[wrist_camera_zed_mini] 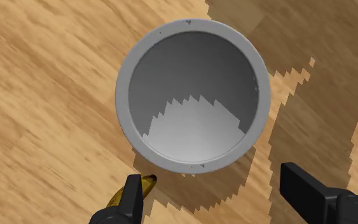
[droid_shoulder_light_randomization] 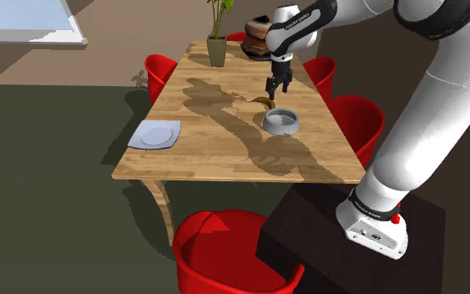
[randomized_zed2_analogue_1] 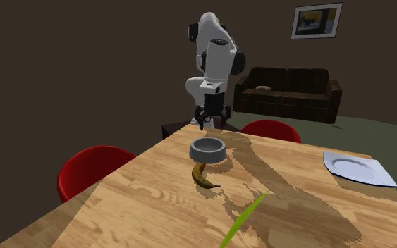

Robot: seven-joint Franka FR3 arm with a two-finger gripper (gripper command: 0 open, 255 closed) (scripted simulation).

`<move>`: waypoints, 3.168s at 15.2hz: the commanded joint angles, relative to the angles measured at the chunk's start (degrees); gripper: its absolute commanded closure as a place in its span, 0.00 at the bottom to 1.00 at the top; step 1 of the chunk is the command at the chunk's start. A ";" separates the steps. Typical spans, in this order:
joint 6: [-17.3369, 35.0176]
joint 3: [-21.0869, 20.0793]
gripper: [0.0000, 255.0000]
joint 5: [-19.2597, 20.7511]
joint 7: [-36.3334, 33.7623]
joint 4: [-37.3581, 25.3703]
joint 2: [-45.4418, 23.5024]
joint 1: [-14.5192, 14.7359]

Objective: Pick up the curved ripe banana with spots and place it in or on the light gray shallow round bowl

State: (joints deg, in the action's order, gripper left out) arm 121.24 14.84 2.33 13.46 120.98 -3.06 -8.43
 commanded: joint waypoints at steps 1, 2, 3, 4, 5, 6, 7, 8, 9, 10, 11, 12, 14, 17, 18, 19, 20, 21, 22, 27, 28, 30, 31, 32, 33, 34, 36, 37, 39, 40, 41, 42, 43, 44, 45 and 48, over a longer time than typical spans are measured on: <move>1.43 0.44 0.00 -1.81 1.88 -3.40 -4.66 -0.73; 1.78 0.60 0.00 -2.71 2.85 -5.29 -6.83 -1.22; 2.04 0.69 0.00 -3.61 3.79 -7.25 -9.02 -1.77; 2.22 0.73 0.00 -4.52 4.70 -9.30 -11.21 -2.35; 2.32 0.72 0.00 -5.41 5.57 -11.44 -13.41 -2.98; 2.33 0.68 0.00 -6.28 6.40 -13.67 -15.62 -3.63; 2.27 0.57 0.00 -7.11 7.17 -15.99 -17.84 -4.35; 2.12 0.43 0.00 -7.92 7.90 -18.41 -20.08 -5.08; 1.89 0.25 0.00 -8.69 8.56 -20.94 -22.34 -5.85; 1.57 0.08 0.00 -9.42 9.18 -23.58 -24.63 -6.62; 1.16 -0.13 0.00 -10.11 9.74 -26.35 -26.95 -7.42; 0.67 -0.37 0.00 -10.75 10.23 -29.26 -29.31 -8.25; -0.31 -0.76 0.00 -11.67 10.89 -34.17 -33.13 -9.58; 1.39 -0.99 0.00 -11.94 11.05 -33.55 -34.23 -9.70; 1.94 -1.06 0.00 -12.04 11.11 -33.38 -34.62 -9.74; 2.49 -1.14 0.00 -12.15 11.17 -33.22 -35.01 -9.78; 3.03 -1.21 0.00 -12.25 11.23 -33.07 -35.41 -9.82; 3.57 -1.29 0.00 -12.35 11.29 -32.94 -35.83 -9.86; 3.88 -1.33 0.00 -12.41 11.33 -32.85 -36.05 -9.89; 3.88 -1.33 0.00 -12.41 11.33 -32.87 -36.07 -9.89; 3.88 -1.33 0.00 -12.41 11.33 -32.87 -36.07 -9.89; 3.87 -1.33 1.00 -12.41 11.33 -32.88 -36.06 -9.89; 3.87 -1.33 1.00 -12.41 11.33 -32.88 -36.06 -9.89; 3.87 -1.33 1.00 -12.41 11.33 -32.88 -36.07 -9.89; 3.87 -1.33 1.00 -12.41 11.33 -32.87 -36.06 -9.89; 3.87 -1.33 1.00 -12.41 11.33 -32.88 -36.06 -9.89; 3.87 -1.33 1.00 -12.41 11.33 -32.87 -36.06 -9.89; 3.87 -1.33 1.00 -12.41 11.33 -32.87 -36.06 -9.89; 3.88 -1.33 1.00 -12.41 11.33 -32.87 -36.07 -9.89; 3.36 -1.25 1.00 -12.31 11.27 -32.96 -35.63 -9.84; 2.83 -1.17 1.00 -12.20 11.21 -33.06 -35.20 -9.80; 2.30 -1.10 1.00 -12.10 11.15 -33.19 -34.79 -9.75; 1.76 -1.03 1.00 -12.00 11.10 -33.32 -34.38 -9.71; 1.21 -0.95 1.00 -11.89 11.04 -33.48 -33.98 -9.67; 0.66 -0.88 1.00 -11.79 10.98 -33.64 -33.59 -9.63; -1.03 -0.68 1.00 -11.50 10.81 -34.24 -32.47 -9.54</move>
State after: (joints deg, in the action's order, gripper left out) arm 120.85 14.09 -9.23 24.27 87.17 -35.73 -17.92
